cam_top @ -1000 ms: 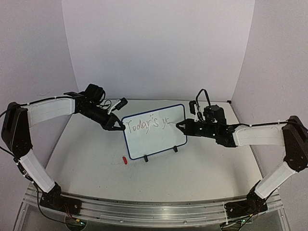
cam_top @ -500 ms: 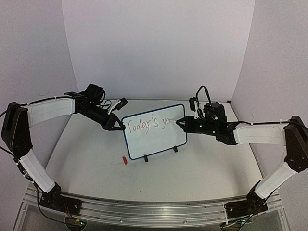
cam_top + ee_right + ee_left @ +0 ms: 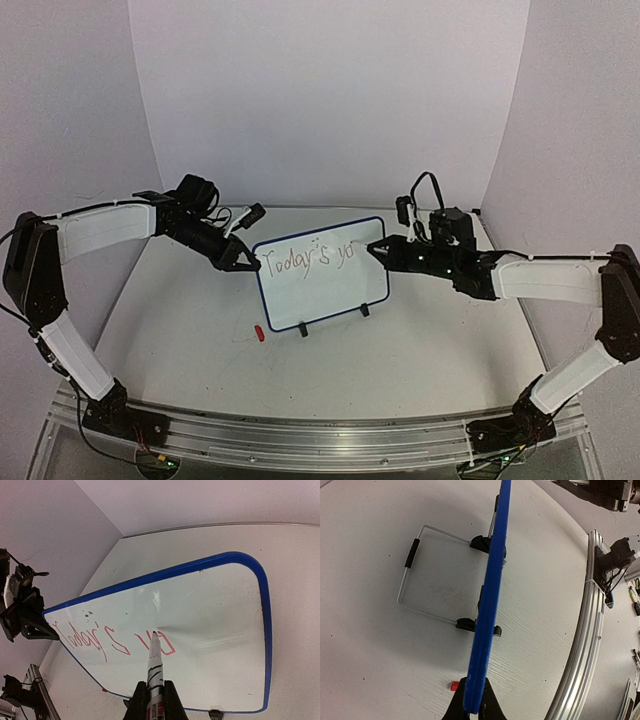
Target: Write a sentence on the whiteboard
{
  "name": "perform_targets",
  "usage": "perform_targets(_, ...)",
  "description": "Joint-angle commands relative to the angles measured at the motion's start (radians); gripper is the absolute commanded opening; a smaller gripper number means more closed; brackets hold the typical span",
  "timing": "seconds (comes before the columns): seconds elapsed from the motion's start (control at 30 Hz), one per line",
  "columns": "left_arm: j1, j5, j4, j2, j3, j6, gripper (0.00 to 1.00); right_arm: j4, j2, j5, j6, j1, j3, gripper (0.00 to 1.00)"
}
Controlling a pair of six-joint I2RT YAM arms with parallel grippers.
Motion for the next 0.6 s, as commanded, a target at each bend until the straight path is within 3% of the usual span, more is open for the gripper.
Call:
perform_targets(0.0,-0.007,-0.09,-0.013,0.044,0.015,0.035,0.0,0.008,-0.078,0.029,-0.007,-0.006,-0.022,0.0)
perform_targets(0.57,-0.007,-0.091,-0.013,0.046,0.015,0.035,0.0,-0.005,0.0,0.06,-0.018,-0.005,0.014,0.0)
